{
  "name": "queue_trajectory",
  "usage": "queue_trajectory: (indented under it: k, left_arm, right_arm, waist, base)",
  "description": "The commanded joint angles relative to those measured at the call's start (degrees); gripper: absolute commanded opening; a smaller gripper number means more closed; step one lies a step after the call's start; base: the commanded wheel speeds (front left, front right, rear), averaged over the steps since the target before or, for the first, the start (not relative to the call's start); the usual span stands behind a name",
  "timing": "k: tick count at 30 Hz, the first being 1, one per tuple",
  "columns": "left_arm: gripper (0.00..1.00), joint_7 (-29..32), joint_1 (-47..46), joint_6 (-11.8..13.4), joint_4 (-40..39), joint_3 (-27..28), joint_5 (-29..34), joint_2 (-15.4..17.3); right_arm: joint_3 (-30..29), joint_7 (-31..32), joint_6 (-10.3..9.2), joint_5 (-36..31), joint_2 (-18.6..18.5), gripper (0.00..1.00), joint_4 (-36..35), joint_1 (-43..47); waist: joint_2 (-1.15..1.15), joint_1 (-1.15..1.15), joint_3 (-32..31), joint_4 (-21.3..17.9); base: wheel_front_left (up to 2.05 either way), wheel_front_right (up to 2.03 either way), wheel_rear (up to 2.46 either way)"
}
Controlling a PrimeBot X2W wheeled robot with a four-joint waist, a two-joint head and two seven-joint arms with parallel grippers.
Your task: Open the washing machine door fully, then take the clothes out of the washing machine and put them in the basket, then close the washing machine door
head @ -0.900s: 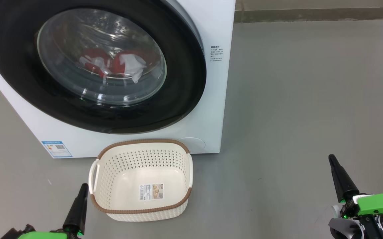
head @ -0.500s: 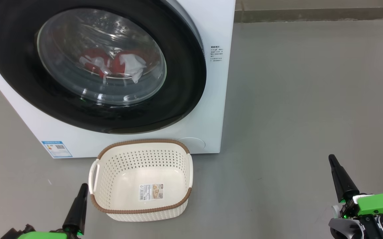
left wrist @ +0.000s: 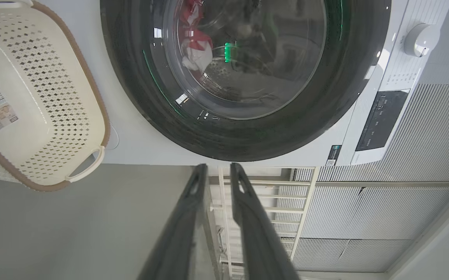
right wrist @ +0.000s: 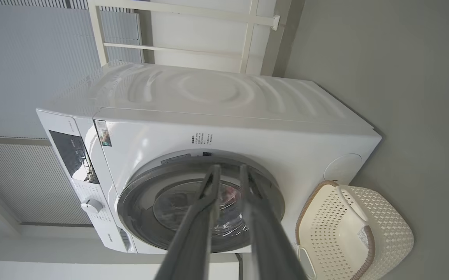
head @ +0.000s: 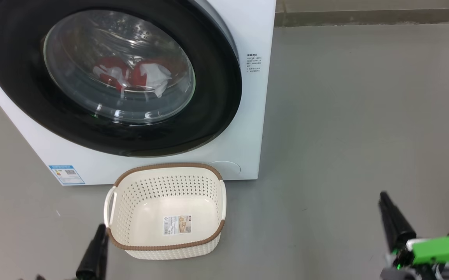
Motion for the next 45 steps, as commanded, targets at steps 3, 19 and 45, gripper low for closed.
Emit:
queue_trajectory:
  k: [3, 19, 45]
  left_arm:
    - [1.0, -0.25, 0.73, -0.01, 0.52, -0.14, 0.18, -0.23]
    - [1.0, -2.71, 1.43, -0.06, -1.67, -0.64, 5.76, 0.33]
    - [1.0, -7.13, 2.65, -0.13, -5.83, -0.74, 30.68, 0.09]
  right_arm:
    - [0.27, -0.23, 0.0, -0.03, 0.42, 1.0, 0.75, 0.78]
    - [2.53, -2.8, -0.01, -4.23, -0.4, 1.0, -0.52, 1.13]
    - [5.98, -7.35, -0.01, -24.73, -2.77, 1.0, -1.62, 1.41]
  waist:
    - [0.0, 0.0, 0.05, 0.01]
    - [0.0, 0.0, 0.24, 0.2]
    - [0.0, 0.0, 0.49, 0.32]
  base:
    - [0.0, 0.0, 0.0]
    - [0.0, 0.0, 0.0]
    - [0.0, 0.0, 0.0]
